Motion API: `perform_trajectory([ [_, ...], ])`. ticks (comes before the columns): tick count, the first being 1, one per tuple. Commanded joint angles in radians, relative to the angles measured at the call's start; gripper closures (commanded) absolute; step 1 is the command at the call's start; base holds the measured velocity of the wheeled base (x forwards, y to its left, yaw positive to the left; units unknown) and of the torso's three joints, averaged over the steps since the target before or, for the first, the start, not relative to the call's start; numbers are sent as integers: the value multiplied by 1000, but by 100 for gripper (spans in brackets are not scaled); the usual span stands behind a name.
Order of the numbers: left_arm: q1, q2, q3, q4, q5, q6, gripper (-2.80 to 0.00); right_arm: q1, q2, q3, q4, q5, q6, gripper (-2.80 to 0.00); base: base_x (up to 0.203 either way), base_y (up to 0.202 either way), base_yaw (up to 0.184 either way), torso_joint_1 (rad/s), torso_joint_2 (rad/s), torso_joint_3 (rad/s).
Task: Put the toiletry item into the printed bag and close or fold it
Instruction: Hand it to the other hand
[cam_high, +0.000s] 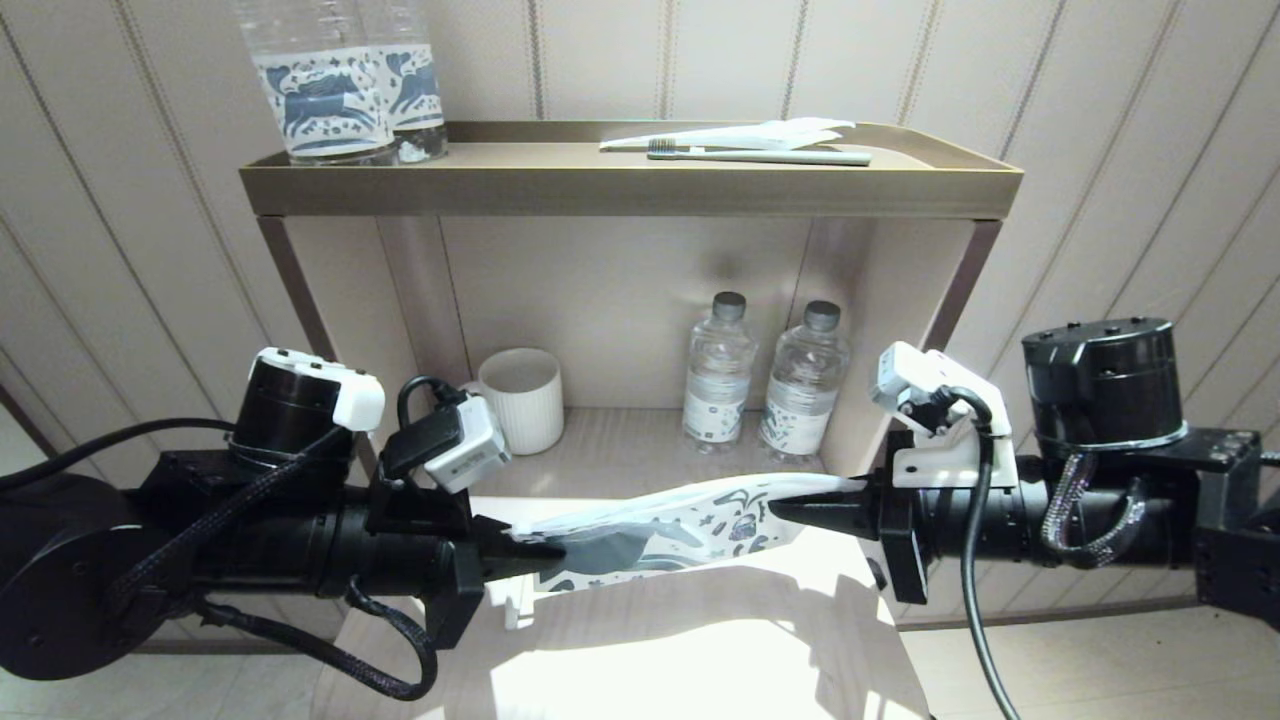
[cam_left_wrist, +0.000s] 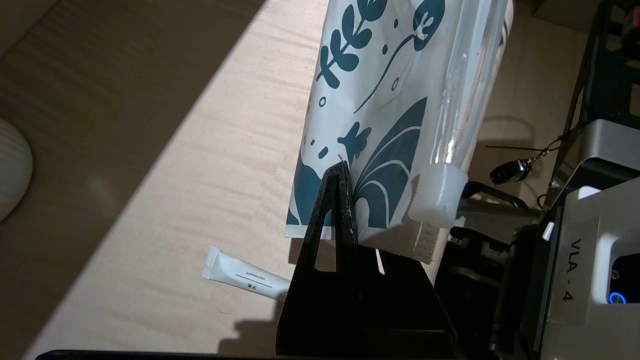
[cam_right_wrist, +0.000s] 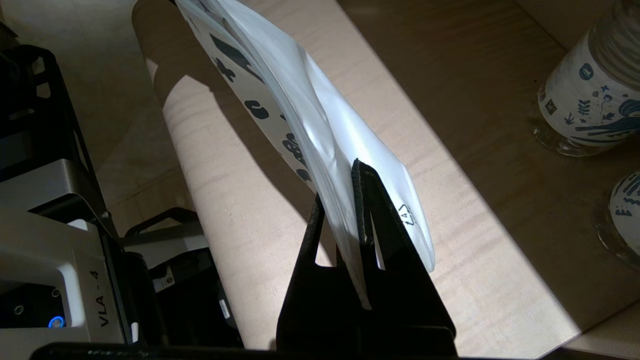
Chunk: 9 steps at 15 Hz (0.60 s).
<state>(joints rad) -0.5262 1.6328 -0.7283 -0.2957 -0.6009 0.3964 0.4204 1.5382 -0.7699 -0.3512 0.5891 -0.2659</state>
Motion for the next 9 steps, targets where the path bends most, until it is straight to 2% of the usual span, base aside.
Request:
perform_trajectory([
  [1, 0, -2, 0, 0, -4, 2, 0, 1, -8, 9, -2, 6, -14, 0, 0, 0, 0, 0, 0, 0],
  [6, 0, 4, 1, 0, -4, 2, 0, 0, 2, -3, 15, -8, -10, 0, 0, 0, 0, 0, 0, 0],
  [7, 0, 4, 1, 0, -5, 2, 0, 0, 5, -3, 15, -9, -12, -280, 0, 0, 0, 0, 0, 0],
  [9, 0, 0, 1, 0, -5, 2, 0, 0, 16, -11, 15, -8, -12, -280, 0, 0, 0, 0, 0, 0],
])
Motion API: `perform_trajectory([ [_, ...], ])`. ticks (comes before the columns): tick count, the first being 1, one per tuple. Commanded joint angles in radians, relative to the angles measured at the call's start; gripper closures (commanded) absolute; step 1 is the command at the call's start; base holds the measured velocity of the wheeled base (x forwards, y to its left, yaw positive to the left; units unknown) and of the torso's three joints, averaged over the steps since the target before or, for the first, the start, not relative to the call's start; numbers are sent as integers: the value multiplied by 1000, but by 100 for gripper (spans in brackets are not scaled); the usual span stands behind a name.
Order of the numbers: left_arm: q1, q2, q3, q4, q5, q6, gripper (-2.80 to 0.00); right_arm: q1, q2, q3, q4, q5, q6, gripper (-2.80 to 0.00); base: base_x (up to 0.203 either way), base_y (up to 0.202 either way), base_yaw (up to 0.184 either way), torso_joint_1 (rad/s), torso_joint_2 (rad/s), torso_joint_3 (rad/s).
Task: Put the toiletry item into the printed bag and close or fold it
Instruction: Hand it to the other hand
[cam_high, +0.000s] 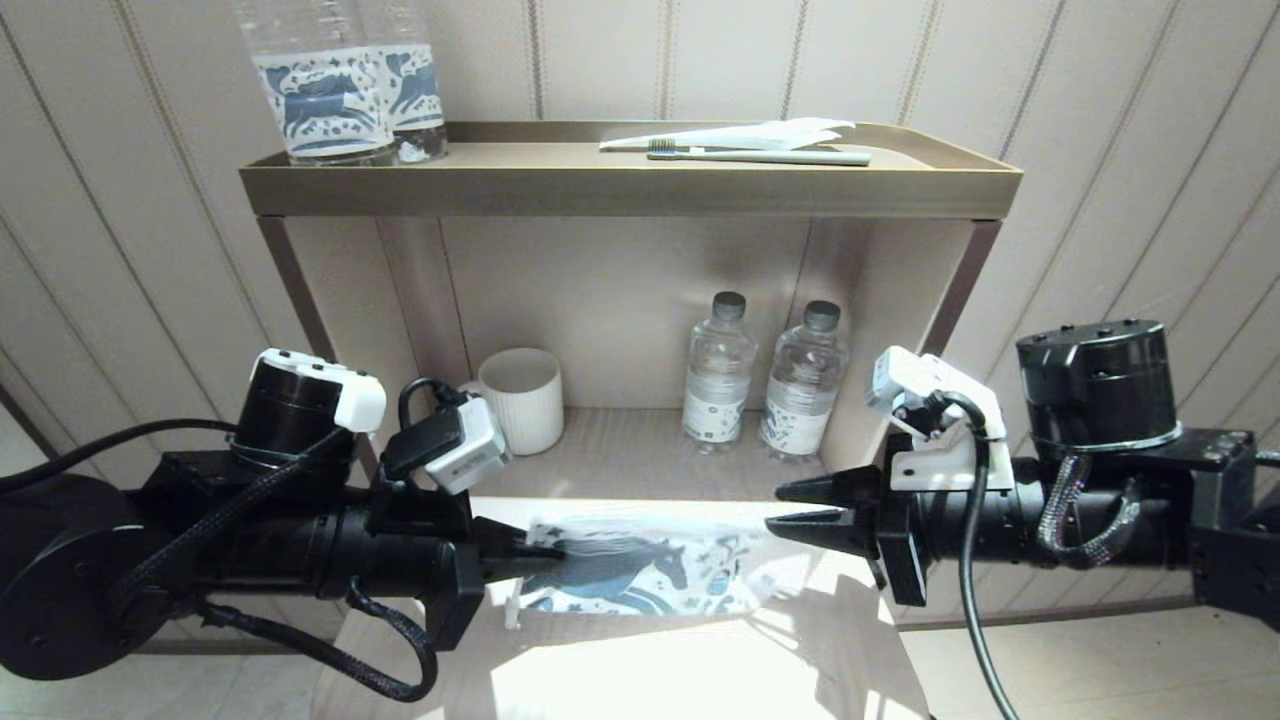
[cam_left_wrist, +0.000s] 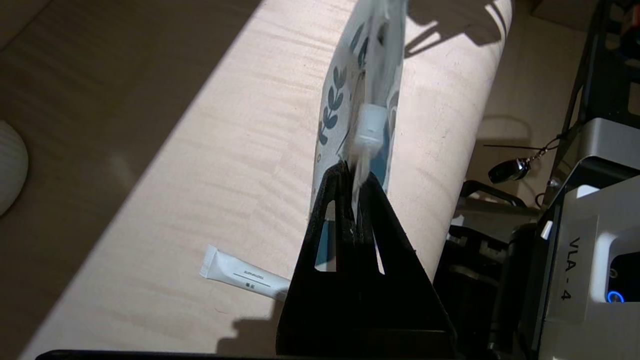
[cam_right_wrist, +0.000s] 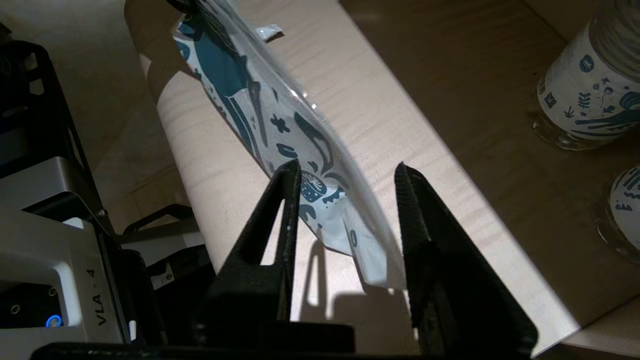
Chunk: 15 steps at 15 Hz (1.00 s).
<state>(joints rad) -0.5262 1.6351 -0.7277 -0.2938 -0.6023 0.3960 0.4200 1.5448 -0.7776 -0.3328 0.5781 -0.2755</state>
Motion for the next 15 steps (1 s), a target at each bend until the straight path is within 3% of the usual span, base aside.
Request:
perform_trajectory([
  [1, 0, -7, -1, -2, -4, 1, 0, -3, 9, -3, -4, 3, -2, -280, 0, 0, 0, 0, 0, 0],
  [9, 2, -9, -2, -4, -3, -3, 0, -24, 0, -17, -9, 3, -2, -280, 0, 0, 0, 0, 0, 0],
  [15, 67, -53, -4, -4, -4, -6, 0, -46, 13, -38, -6, 2, 4, -280, 0, 0, 0, 0, 0, 0],
])
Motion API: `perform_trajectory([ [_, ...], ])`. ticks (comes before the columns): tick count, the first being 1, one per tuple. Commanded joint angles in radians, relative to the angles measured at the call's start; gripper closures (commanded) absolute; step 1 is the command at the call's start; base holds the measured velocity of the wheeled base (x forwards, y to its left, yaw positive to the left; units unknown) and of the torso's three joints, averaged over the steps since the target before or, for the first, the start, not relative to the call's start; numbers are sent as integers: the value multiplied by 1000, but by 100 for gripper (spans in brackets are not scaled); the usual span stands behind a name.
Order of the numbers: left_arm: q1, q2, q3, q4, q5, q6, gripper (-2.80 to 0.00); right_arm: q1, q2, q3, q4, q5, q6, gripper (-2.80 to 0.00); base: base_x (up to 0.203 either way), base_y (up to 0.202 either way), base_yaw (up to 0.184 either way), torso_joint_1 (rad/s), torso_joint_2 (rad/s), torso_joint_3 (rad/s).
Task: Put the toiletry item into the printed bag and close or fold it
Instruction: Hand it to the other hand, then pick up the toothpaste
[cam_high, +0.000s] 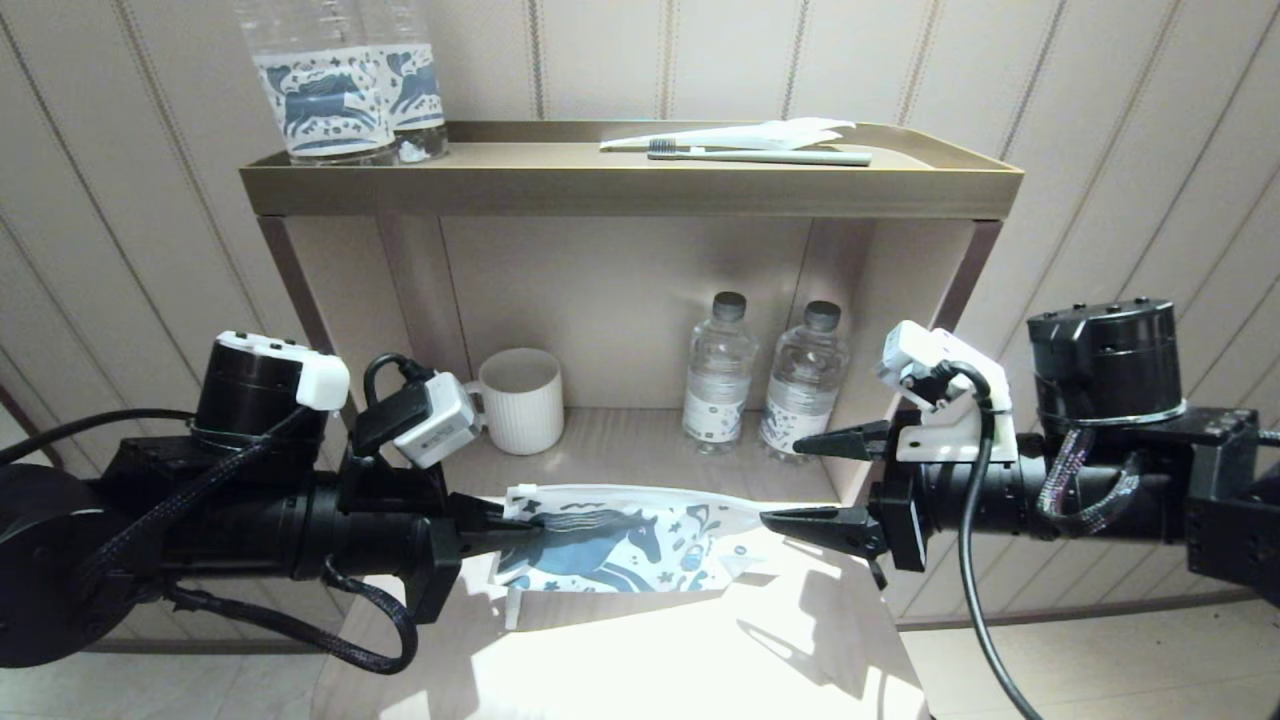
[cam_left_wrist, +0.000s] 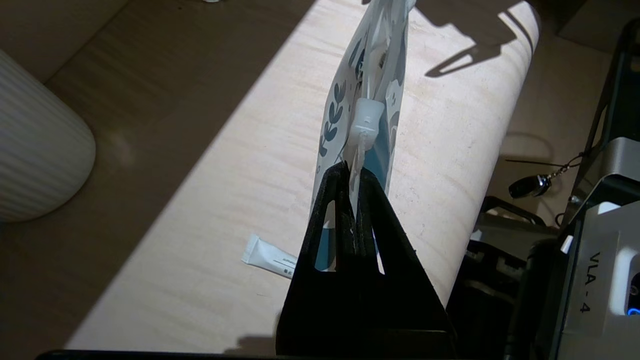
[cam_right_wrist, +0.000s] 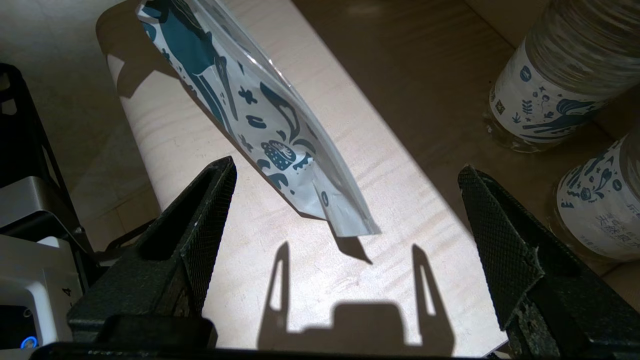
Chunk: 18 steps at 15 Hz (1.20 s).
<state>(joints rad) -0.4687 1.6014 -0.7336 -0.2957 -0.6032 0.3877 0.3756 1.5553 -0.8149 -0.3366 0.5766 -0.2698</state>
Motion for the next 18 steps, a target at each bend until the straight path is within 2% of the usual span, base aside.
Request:
perform_trajectory([
  [1, 20, -28, 2, -2, -3, 2, 0, -2, 2, -1, -2, 3, -2, -280, 0, 0, 0, 0, 0, 0],
  [5, 44, -81, -3, -2, -6, -24, 0, 1, 24, -8, 6, 0, 1, -280, 0, 0, 0, 0, 0, 0],
  [7, 45, -74, -6, -3, -6, -25, 0, 20, 48, -22, 40, -49, 3, -280, 0, 0, 0, 0, 0, 0],
  [10, 45, -55, -26, -3, -6, -27, 0, 145, 88, -61, 124, -234, 18, -280, 0, 0, 0, 0, 0, 0],
  [12, 45, -53, -32, -3, -4, -35, 0, 242, 90, -73, 141, -326, 63, -280, 0, 0, 0, 0, 0, 0],
  [14, 45, -51, -35, -3, -3, -38, 0, 343, 96, -118, 221, -465, 121, -280, 0, 0, 0, 0, 0, 0],
  [16, 45, -51, -36, -3, -1, -38, 0, 393, 94, -151, 279, -515, 197, -280, 0, 0, 0, 0, 0, 0],
  [18, 46, -50, -38, -3, 0, -38, 0, 394, 88, -161, 289, -517, 201, -280, 0, 0, 0, 0, 0, 0],
])
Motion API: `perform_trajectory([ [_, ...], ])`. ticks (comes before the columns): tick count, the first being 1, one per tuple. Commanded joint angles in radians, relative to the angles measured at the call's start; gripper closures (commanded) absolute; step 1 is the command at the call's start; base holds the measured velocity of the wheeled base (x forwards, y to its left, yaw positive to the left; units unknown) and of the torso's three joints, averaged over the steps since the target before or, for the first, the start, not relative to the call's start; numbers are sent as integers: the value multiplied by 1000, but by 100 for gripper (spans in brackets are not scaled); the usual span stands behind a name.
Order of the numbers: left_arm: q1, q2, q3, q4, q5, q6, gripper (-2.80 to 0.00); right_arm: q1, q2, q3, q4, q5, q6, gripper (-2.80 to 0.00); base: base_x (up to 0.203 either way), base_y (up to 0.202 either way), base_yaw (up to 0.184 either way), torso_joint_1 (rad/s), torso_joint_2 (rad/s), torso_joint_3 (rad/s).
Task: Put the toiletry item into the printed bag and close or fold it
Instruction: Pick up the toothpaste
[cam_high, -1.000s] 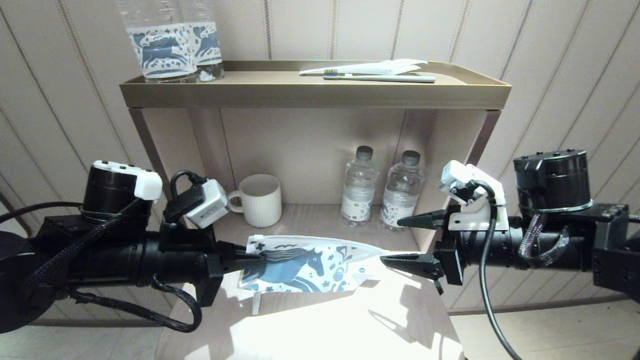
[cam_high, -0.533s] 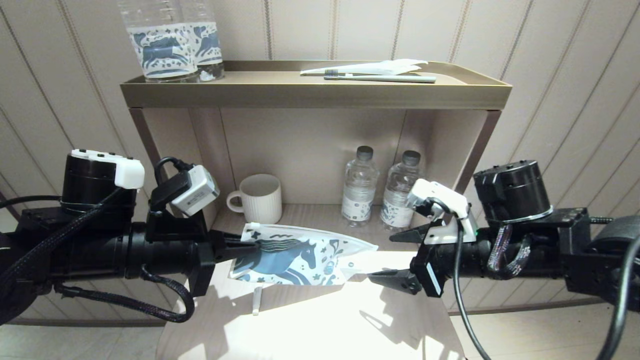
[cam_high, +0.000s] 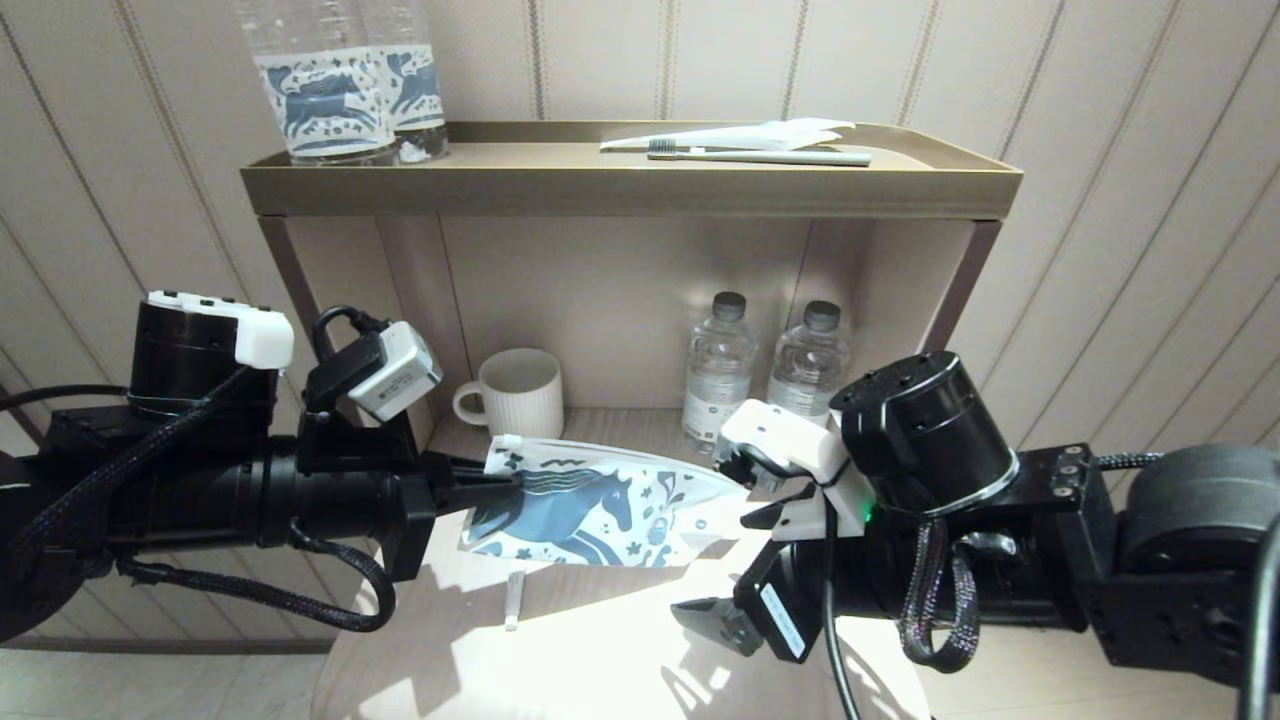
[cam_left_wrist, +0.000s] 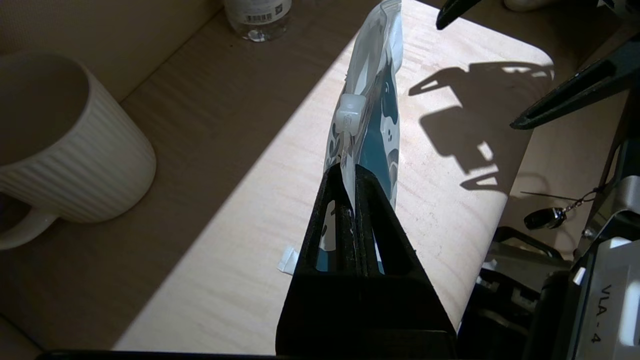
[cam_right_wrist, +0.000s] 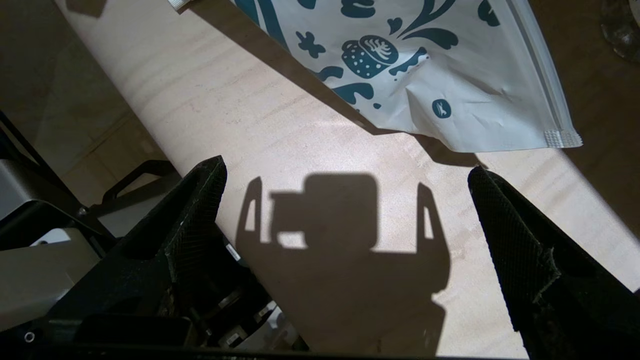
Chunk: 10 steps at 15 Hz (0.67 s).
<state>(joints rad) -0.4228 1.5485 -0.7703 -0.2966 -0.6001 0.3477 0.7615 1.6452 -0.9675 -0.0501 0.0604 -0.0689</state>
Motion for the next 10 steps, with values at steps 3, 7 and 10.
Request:
perform_trajectory([
  [3, 2, 11, -2, -2, -3, 2, 0, 43, 30, -91, 120, -2, 30, -280, 0, 0, 0, 0, 0, 0],
  [7, 2, 12, -3, -2, -3, 2, 0, 120, 224, -274, 226, -92, 186, -280, 0, 0, 0, 0, 0, 0],
  [10, 8, 18, -3, -2, -4, 2, 0, 178, 337, -404, 239, -166, 217, -280, 0, 0, 0, 0, 0, 0],
])
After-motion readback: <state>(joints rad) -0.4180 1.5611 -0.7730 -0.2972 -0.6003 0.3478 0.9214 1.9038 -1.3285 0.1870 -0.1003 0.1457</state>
